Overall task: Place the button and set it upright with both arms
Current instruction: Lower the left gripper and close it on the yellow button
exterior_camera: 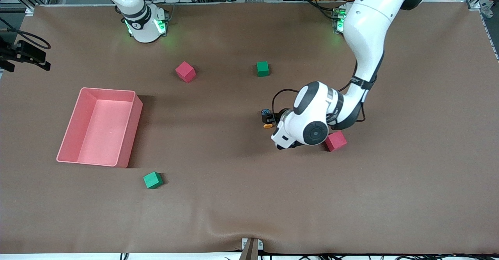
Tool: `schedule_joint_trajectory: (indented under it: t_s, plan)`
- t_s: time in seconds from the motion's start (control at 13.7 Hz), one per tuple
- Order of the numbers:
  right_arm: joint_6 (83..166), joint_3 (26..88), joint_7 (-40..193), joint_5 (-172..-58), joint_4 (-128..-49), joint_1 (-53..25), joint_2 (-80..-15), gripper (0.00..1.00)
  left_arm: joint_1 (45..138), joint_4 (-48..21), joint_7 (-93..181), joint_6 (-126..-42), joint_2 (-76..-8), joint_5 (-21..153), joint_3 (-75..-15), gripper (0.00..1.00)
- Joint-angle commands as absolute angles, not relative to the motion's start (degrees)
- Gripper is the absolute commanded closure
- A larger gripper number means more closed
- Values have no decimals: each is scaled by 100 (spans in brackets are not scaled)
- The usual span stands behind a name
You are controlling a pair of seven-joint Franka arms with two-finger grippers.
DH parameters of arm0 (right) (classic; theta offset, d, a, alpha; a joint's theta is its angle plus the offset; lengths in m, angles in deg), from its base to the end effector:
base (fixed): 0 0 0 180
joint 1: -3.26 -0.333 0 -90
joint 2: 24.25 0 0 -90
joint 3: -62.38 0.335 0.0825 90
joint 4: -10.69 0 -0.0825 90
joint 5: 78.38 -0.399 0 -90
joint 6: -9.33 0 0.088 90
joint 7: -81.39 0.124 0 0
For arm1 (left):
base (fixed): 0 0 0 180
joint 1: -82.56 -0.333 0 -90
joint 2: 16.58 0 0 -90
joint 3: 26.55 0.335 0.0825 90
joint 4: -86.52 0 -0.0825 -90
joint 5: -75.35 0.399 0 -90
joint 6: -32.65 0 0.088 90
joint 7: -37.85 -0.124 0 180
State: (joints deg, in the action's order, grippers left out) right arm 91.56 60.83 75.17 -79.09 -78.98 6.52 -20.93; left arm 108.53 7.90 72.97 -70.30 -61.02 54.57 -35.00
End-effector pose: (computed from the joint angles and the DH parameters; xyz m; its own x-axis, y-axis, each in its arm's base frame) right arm 0.5330 -0.0436 0.6499 0.9972 0.0266 -0.0699 0.0252 -0.9994 -0.0216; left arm 0.5833 -0.4196 0.2329 0.8464 0.1223 -0.5183 0.2112 -0.9705 0.1159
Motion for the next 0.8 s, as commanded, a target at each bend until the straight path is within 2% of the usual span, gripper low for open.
schedule_joint_trajectory:
  t_s: [0.0, 0.15, 0.37, 0.73]
  plan:
    - [9273, 6168, 7559, -8075, -7800, 836, -2118, 0, 11067, 935, 7388, -7062, -6307, 5381, -3455, 13]
    - [9571, 6168, 7559, -8066, -7800, 853, -2179, 0, 11086, 944, 7371, -7071, -6482, 5390, -3455, 14]
    - [9731, 6168, 7559, -8013, -7800, 862, -2206, 0, 11130, 935, 7274, -7080, -6597, 5373, -3464, 24]
    - [9749, 6168, 7568, -7996, -7791, 897, -2329, 0, 11130, 970, 7274, -7106, -6667, 5337, -3473, 28]
